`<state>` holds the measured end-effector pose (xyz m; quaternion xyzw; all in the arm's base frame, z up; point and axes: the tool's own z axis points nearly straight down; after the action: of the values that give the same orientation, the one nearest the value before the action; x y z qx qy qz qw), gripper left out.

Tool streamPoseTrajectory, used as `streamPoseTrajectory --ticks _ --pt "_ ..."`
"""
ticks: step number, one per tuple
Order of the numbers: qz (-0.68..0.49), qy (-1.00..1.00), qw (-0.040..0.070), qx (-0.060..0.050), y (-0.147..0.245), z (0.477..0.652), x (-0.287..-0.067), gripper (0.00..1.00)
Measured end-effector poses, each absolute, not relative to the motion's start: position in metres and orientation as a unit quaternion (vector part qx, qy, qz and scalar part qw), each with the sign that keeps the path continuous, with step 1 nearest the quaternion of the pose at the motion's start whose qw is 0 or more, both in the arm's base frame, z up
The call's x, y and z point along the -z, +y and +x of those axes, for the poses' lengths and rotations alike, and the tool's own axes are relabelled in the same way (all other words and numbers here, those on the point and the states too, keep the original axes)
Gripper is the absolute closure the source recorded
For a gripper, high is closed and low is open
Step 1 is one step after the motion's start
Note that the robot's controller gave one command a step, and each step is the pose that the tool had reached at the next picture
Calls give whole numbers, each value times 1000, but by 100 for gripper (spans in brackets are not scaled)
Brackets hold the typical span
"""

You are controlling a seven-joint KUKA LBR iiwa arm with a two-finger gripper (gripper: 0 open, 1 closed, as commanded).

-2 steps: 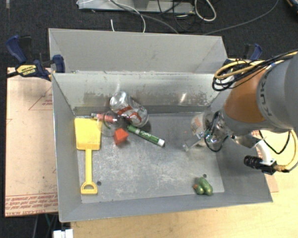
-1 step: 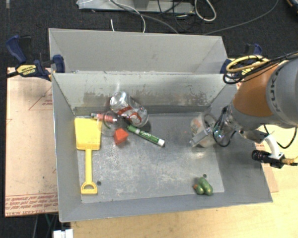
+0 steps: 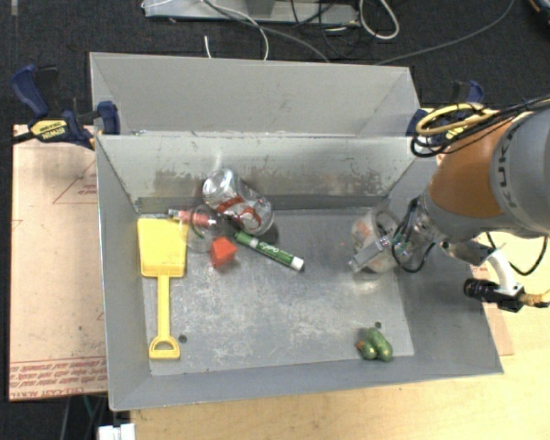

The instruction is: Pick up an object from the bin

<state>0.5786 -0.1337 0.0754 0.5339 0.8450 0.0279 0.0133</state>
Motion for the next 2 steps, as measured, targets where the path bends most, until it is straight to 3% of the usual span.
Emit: streamPoseTrajectory --ticks 1,2 --pt "635 771 4 -37 -128 586 -76 0" --pt "686 726 6 -39 -122 573 -79 0"
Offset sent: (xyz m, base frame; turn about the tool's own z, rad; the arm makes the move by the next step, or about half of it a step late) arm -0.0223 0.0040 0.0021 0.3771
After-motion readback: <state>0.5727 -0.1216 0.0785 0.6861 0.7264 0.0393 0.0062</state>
